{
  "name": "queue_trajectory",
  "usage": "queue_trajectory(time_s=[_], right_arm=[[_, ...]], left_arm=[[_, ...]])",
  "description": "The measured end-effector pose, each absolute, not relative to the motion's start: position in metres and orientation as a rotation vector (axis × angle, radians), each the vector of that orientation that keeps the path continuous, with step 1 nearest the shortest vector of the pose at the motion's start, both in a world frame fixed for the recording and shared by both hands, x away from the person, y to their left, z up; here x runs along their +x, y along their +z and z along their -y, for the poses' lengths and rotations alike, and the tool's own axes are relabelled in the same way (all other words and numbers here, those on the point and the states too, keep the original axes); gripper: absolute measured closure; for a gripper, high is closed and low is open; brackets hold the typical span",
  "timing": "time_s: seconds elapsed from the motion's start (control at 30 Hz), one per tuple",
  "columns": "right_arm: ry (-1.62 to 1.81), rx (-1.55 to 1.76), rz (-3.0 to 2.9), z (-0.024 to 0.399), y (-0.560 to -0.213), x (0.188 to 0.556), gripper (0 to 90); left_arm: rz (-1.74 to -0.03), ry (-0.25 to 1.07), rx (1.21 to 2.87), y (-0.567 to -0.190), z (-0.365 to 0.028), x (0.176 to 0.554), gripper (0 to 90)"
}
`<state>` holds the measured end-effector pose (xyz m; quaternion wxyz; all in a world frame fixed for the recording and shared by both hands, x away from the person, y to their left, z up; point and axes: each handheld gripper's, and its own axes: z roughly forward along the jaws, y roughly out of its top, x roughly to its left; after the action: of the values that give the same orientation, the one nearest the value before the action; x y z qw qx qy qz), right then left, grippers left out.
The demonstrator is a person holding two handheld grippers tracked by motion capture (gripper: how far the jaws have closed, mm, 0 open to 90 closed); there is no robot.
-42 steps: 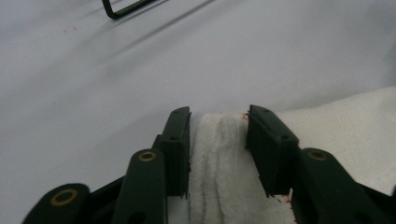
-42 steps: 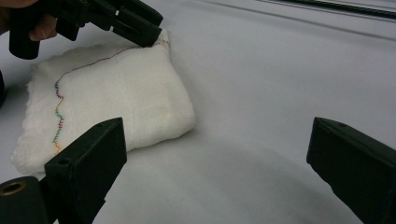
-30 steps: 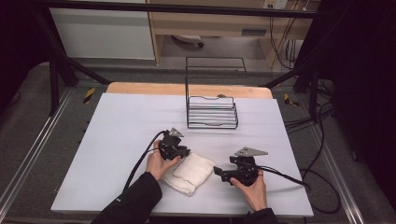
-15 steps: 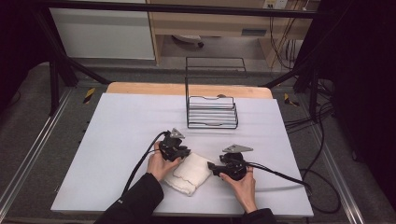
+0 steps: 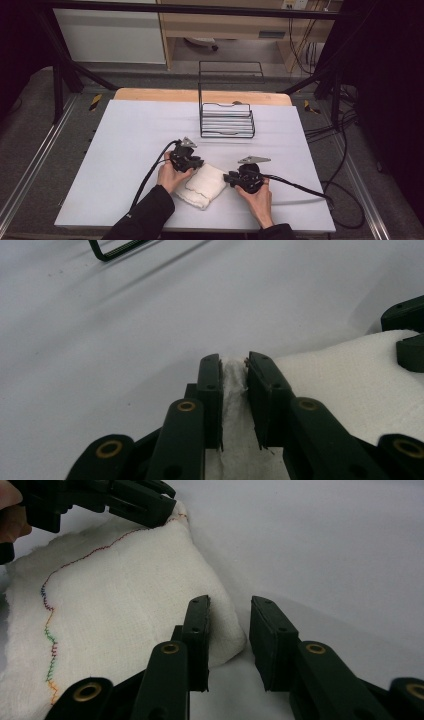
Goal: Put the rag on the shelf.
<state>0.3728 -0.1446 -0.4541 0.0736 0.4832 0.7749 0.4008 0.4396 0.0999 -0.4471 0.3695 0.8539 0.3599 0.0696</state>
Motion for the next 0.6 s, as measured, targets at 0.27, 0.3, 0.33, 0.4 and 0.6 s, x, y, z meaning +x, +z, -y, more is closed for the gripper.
queue_trajectory(time_s=[0.27, 0.3, 0.33, 0.4, 0.6], right_arm=[[1.229, 1.454, -2.324, 0.1431, -0.4559, 0.37, 77.4], [1.231, 1.46, -2.324, 0.1429, -0.4558, 0.3699, 78.1], [1.232, 1.463, -2.325, 0.1429, -0.4557, 0.37, 79.0], [1.236, 1.475, -2.326, 0.1431, -0.4551, 0.3705, 80.7], [1.25, 1.479, -2.33, 0.1448, -0.4513, 0.3712, 82.4]], left_arm=[[-0.918, 0.18, 2.182, -0.4479, -0.1005, 0.4395, 76.0], [-0.915, 0.181, 2.181, -0.448, -0.1006, 0.4394, 76.1], [-0.914, 0.177, 2.178, -0.4481, -0.101, 0.4396, 76.2], [-0.918, 0.157, 2.176, -0.4477, -0.1026, 0.441, 77.7], [-0.933, 0.145, 2.152, -0.4458, -0.1053, 0.4408, 80.3]])
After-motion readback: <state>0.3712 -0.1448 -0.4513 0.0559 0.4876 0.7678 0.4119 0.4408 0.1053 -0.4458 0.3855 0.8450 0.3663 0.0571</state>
